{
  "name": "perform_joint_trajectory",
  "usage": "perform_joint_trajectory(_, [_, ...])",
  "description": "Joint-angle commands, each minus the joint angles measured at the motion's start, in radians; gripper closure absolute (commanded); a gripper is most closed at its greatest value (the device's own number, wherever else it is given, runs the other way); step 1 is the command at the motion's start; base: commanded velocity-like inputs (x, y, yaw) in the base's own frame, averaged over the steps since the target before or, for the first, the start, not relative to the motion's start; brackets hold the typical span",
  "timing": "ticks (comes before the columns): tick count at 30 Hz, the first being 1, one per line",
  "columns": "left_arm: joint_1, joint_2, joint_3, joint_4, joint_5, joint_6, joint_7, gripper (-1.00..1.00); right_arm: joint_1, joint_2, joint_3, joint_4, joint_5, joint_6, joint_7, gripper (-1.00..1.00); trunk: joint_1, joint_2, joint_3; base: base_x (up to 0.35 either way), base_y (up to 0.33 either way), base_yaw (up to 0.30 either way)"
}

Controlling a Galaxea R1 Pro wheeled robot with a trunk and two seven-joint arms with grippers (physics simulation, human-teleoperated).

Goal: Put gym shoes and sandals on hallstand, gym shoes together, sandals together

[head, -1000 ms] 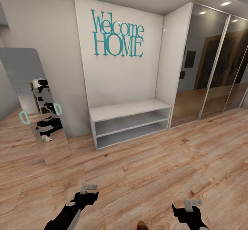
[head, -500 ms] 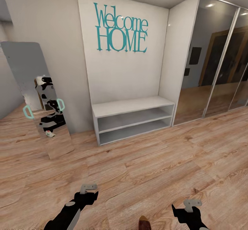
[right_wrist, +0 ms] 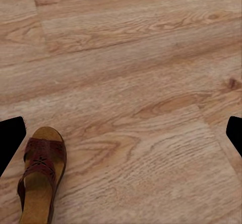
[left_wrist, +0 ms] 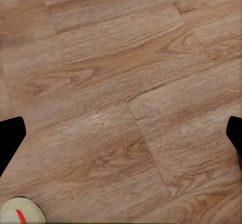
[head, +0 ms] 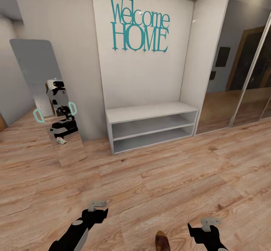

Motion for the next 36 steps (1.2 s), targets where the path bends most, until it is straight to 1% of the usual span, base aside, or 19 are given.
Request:
perform_joint_trajectory(1, [0.0, -0.001, 0.0, -0.002, -0.001, 0.005, -0.003, -1.0, 0.0, 0.0, 0.0, -0.001, 0.0, 0.001, 0.0, -1.0, 0.004, -0.008, -0.006, 0.0, 0.0, 0.15])
perform_joint_trajectory(3, [0.0, -0.002, -0.001, -0.003, -0.003, 0.002, -0.005, -1.0, 0.0, 0.0, 0.0, -0.001, 0.0, 0.001, 0.0, -1.0, 0.011, -0.022, -0.015, 0.0, 0.0, 0.151])
perform_joint_trajectory(6, [-0.012, -0.011, -0.024, -0.022, -0.005, -0.004, -0.03, -1.0, 0.0, 0.0, 0.001, 0.013, 0.0, 0.001, 0.0, -1.0, 0.023, -0.043, -0.029, 0.0, 0.0, 0.153])
perform_joint_trajectory(8, [-0.034, -0.019, -0.045, -0.07, -0.006, 0.0, -0.077, -1.0, 0.0, 0.001, 0.002, 0.033, 0.0, 0.001, 0.0, -1.0, 0.031, -0.057, -0.038, 0.0, 0.0, 0.154])
perform_joint_trajectory(9, [-0.04, -0.02, -0.047, -0.084, -0.005, 0.002, -0.089, -1.0, 0.0, 0.002, 0.002, 0.039, 0.0, 0.001, 0.0, -1.0, 0.034, -0.064, -0.043, 0.0, 0.0, 0.154])
perform_joint_trajectory(10, [-0.052, -0.023, -0.052, -0.11, -0.005, 0.005, -0.115, -1.0, 0.0, 0.005, 0.003, 0.047, -0.001, 0.001, 0.0, -1.0, 0.038, -0.071, -0.047, 0.0, 0.0, 0.154])
perform_joint_trajectory(11, [-0.076, -0.036, -0.056, -0.151, -0.002, 0.01, -0.158, -1.0, 0.0, 0.015, 0.003, 0.056, -0.001, 0.001, -0.001, -1.0, 0.042, -0.078, -0.052, 0.0, 0.0, 0.154])
perform_joint_trajectory(12, [-0.091, -0.066, -0.058, -0.173, -0.006, 0.016, -0.179, -1.0, 0.0, 0.023, 0.003, 0.06, -0.001, 0.001, -0.001, -1.0, 0.046, -0.085, -0.056, 0.0, 0.0, 0.154])
perform_joint_trajectory(13, [-0.094, -0.074, -0.059, -0.174, -0.007, 0.017, -0.183, -1.0, 0.0, 0.025, 0.002, 0.061, -0.001, 0.001, -0.001, -1.0, 0.05, -0.092, -0.061, 0.0, 0.0, 0.155])
perform_joint_trajectory(15, [-0.095, -0.081, -0.06, -0.174, -0.008, 0.017, -0.191, -1.0, 0.0, 0.027, 0.002, 0.061, -0.001, 0.001, -0.002, -1.0, 0.057, -0.106, -0.07, 0.0, 0.0, 0.155])
perform_joint_trajectory(19, [-0.096, -0.087, -0.064, -0.174, -0.008, 0.016, -0.198, -1.0, 0.0, 0.028, 0.001, 0.062, -0.001, 0.001, -0.002, -1.0, 0.073, -0.134, -0.089, 0.0, 0.0, 0.154])
perform_joint_trajectory(23, [-0.096, -0.088, -0.089, -0.174, -0.008, 0.017, -0.198, -1.0, 0.0, 0.029, 0.001, 0.062, -0.001, 0.001, -0.002, -1.0, 0.088, -0.162, -0.107, 0.0, 0.0, 0.155])
perform_joint_trajectory(24, [-0.095, -0.087, -0.105, -0.174, -0.006, 0.017, -0.197, -1.0, 0.0, 0.03, 0.001, 0.062, -0.002, 0.001, -0.002, -1.0, 0.092, -0.169, -0.111, 0.0, 0.0, 0.144])
perform_joint_trajectory(25, [-0.094, -0.087, -0.111, -0.174, -0.005, 0.017, -0.196, -1.0, 0.0, 0.03, 0.001, 0.062, -0.001, 0.001, -0.002, -1.0, 0.096, -0.176, -0.116, 0.0, 0.0, 0.126])
perform_joint_trajectory(26, [-0.094, -0.087, -0.111, -0.174, -0.005, 0.017, -0.196, -1.0, 0.0, 0.03, 0.001, 0.062, -0.001, 0.001, -0.002, -1.0, 0.1, -0.183, -0.12, 0.0, 0.0, 0.126])
perform_joint_trajectory(27, [-0.092, -0.087, -0.12, -0.173, -0.004, 0.016, -0.194, -1.0, 0.0, 0.03, 0.001, 0.062, -0.002, 0.001, -0.002, -1.0, 0.103, -0.19, -0.124, 0.0, 0.0, 0.08])
perform_joint_trajectory(29, [-0.091, -0.088, -0.126, -0.173, -0.003, 0.014, -0.192, -1.0, 0.0, 0.03, 0.0, 0.062, -0.001, 0.001, -0.002, -1.0, 0.111, -0.204, -0.131, 0.0, 0.0, 0.058])
perform_joint_trajectory(36, [-0.087, -0.085, -0.137, -0.183, -0.003, 0.005, -0.19, -1.0, 0.0, 0.031, -0.002, 0.059, -0.002, 0.001, -0.002, -1.0, 0.111, -0.204, -0.132, 0.0, 0.0, 0.017])
